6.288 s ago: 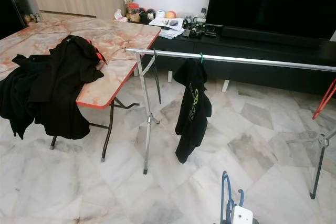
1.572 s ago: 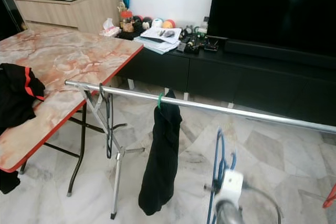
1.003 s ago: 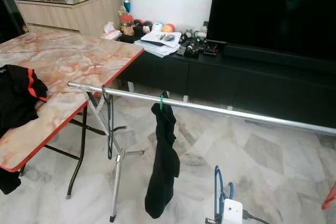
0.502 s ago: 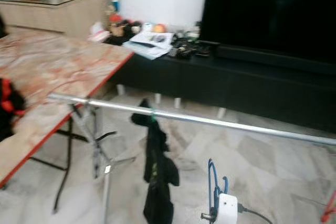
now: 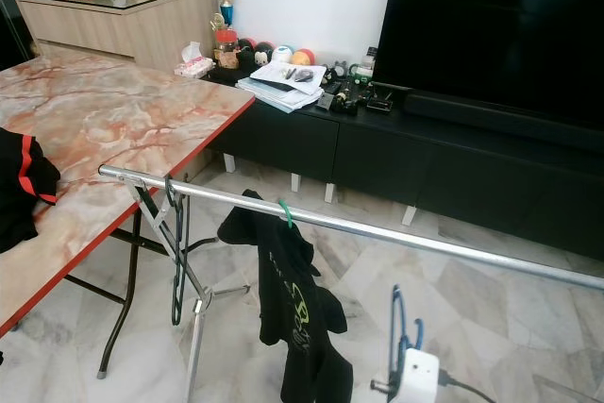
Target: Hang hanger
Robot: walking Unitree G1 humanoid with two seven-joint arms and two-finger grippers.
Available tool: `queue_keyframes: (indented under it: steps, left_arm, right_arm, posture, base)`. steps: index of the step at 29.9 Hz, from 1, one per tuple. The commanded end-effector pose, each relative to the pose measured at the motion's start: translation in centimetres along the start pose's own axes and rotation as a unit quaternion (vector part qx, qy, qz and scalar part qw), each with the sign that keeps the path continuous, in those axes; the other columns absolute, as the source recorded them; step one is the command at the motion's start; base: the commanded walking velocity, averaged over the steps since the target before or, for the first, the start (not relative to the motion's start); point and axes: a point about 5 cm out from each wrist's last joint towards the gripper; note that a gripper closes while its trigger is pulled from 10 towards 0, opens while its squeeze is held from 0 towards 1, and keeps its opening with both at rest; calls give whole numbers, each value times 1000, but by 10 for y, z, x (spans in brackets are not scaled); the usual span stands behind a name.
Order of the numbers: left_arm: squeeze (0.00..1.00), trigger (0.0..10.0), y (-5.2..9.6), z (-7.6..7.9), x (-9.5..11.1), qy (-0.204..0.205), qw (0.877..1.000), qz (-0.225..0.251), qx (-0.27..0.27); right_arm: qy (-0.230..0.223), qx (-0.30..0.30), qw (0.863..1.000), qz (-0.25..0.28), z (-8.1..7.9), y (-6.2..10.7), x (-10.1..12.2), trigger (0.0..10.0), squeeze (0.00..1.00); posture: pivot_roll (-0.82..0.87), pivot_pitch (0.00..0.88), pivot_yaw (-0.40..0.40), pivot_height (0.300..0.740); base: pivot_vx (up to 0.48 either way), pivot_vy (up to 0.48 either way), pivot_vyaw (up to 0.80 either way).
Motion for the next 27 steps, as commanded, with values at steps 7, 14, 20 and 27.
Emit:
queue_keyframes:
  steps: [7, 14, 20, 27]
  left_arm:
    - [0, 10000, 0, 11, -12, -1, 1000, -23, -22]
    - [0, 10000, 0, 11, -12, -2, 1000, -22, -20]
    - [0, 10000, 0, 10, -12, -2, 1000, -22, -20]
    - [0, 10000, 0, 10, -12, -9, 1000, -21, -19]
  right_arm:
    - [-68, -43, 992, 98, -3, -5, 38, 10000, 0]
    - [-127, -80, 979, 135, 6, -6, 55, 10000, 0]
    - [-126, -100, 976, 147, 8, -5, 59, 10000, 0]
    - [-86, -100, 967, 219, 5, -4, 92, 10000, 0]
  posture:
    - [26, 0, -37, 740]
    - [24, 0, -38, 740]
    - [19, 0, -35, 740]
    - [13, 0, -33, 740]
  base:
    - [0, 0, 0]
    - [0, 0, 0]
    - [0, 0, 0]
    - [0, 0, 0]
Point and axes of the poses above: a point about 5 cm out from each wrist's last joint towards the gripper, its own y axis pointing back from the gripper into the wrist, its own x axis along the axis of the wrist's last joint, z = x × y, and after that the axes turned 3 degrees about -y, right-handed
